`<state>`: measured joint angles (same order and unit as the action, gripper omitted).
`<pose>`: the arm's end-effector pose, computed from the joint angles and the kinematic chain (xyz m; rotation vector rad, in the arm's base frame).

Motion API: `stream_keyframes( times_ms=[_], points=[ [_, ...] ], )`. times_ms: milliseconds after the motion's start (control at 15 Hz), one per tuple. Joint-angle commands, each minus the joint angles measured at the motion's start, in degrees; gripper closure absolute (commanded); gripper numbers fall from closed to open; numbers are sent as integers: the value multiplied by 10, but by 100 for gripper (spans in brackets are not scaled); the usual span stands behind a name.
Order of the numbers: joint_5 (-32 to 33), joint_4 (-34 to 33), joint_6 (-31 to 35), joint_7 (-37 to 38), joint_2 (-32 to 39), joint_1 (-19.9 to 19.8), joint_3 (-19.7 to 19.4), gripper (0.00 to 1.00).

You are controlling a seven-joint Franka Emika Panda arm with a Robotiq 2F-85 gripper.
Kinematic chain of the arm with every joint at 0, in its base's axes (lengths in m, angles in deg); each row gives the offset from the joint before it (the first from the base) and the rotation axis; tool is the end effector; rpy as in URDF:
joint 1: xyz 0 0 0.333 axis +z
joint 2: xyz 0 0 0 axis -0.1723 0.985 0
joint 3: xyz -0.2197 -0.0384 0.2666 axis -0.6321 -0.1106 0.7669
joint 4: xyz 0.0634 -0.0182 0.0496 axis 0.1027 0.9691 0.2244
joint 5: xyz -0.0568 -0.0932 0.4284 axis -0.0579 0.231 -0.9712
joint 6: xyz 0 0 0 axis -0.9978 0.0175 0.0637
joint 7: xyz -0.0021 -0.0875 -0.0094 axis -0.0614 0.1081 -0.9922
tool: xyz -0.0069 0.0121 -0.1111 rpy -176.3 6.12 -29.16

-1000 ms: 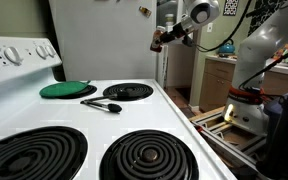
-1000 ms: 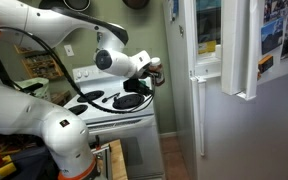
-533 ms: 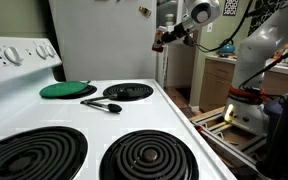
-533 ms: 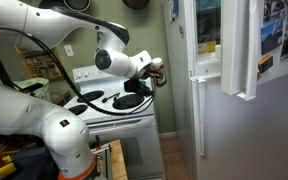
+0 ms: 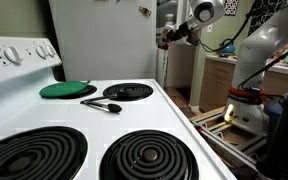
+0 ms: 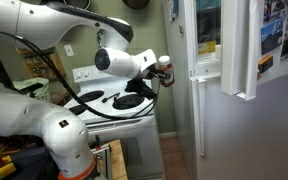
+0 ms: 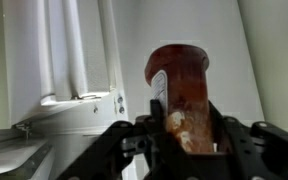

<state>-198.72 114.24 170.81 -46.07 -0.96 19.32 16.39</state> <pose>0.3509 0.0800 0.4484 -2.3540 -0.4312 -1.4324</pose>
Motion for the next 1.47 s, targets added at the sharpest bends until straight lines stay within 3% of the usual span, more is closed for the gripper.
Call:
stream_keyframes(
  times_ms=[0,667,733,800,867,1000,1200,1267,1400],
  points=[
    [22,5,14,12,-42,3,-29,81],
    [24,-61,24,6,-48,-37,-75,81],
    [91,-43,-37,115,-33,-134,1,81],
    [111,-22,-51,133,-45,-145,13,81],
    [66,-45,-11,60,-46,-79,-40,56],
    [92,-34,-35,107,-42,-124,-3,56],
    [95,-27,-38,117,-39,-137,12,56],
    [95,-26,-38,117,-39,-137,12,81],
    [100,-35,-45,118,-34,-141,0,81]
  ],
)
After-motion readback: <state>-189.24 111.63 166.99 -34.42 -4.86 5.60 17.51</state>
